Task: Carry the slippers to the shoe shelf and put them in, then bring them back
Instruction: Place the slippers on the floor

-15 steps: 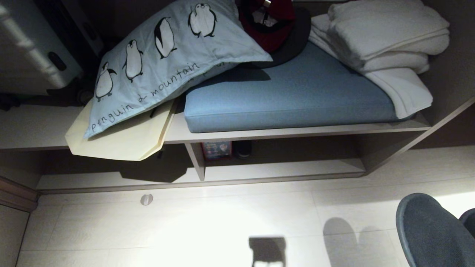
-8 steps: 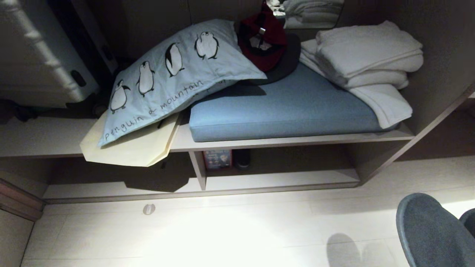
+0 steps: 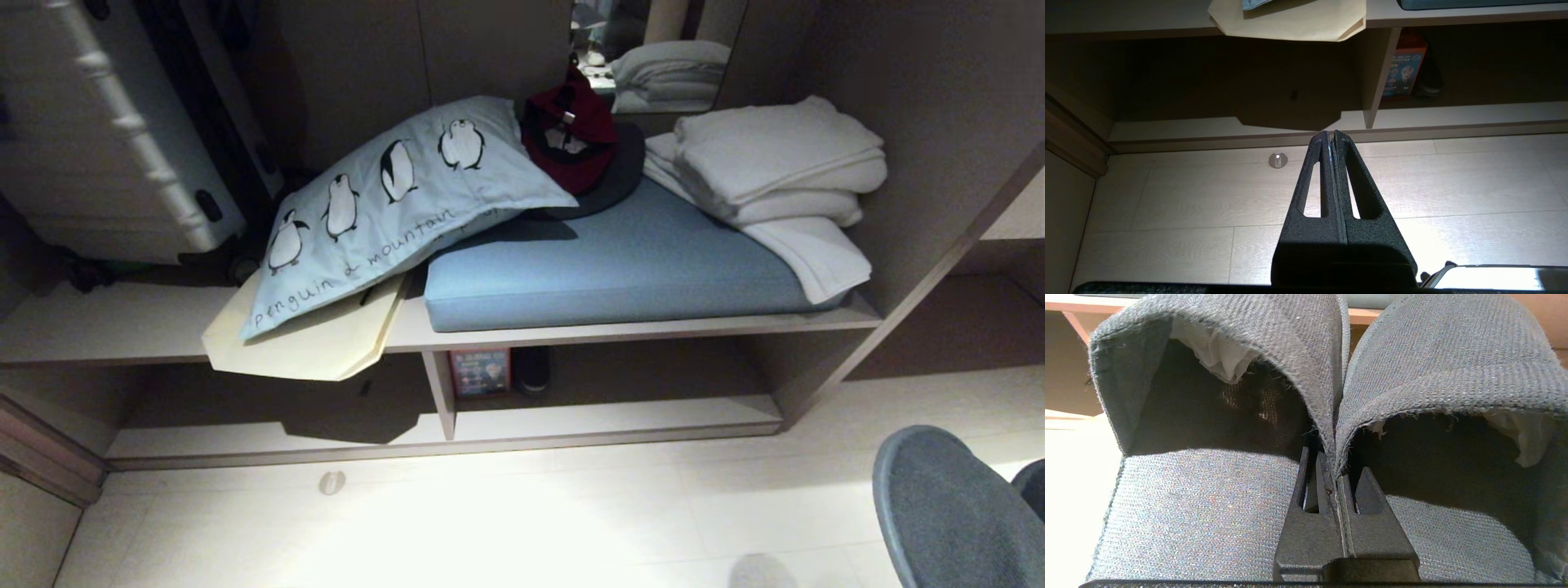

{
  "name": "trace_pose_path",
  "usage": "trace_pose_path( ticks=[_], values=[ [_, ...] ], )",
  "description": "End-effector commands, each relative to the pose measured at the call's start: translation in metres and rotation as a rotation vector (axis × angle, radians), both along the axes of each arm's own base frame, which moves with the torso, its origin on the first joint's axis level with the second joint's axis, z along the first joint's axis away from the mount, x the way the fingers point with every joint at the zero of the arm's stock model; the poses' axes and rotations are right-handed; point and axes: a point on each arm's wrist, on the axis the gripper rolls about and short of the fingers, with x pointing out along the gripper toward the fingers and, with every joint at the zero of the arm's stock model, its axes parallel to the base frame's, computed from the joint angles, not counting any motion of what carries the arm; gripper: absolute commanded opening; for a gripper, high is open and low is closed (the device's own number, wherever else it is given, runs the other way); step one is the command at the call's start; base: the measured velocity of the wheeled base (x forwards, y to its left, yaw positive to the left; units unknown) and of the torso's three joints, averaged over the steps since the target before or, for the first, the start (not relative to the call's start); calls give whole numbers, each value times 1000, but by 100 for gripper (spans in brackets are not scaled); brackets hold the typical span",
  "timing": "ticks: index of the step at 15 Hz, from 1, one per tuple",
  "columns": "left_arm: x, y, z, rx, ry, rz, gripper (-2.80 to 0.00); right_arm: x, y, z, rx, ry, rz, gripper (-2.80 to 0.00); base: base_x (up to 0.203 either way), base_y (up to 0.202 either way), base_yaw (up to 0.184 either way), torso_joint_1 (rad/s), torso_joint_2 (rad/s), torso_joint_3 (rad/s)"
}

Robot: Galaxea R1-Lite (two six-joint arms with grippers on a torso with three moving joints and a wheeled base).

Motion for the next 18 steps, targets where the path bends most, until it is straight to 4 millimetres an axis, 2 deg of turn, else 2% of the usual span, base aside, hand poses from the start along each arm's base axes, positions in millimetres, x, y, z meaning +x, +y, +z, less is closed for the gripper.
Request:
trace_pose_path(
  ticks=[1, 10, 18],
  values=[
    [0, 0, 0, 0, 1, 0, -280, 0, 0, 0, 0, 3, 0, -280, 0, 0, 0, 4, 4, 41],
    [0, 0, 0, 0, 1, 0, -280, 0, 0, 0, 0, 2, 0, -280, 0, -6, 1, 1, 1, 5],
    [0, 0, 0, 0, 1, 0, -280, 0, 0, 0, 0, 3, 0, -280, 0, -179, -1, 1, 1, 6]
  ],
)
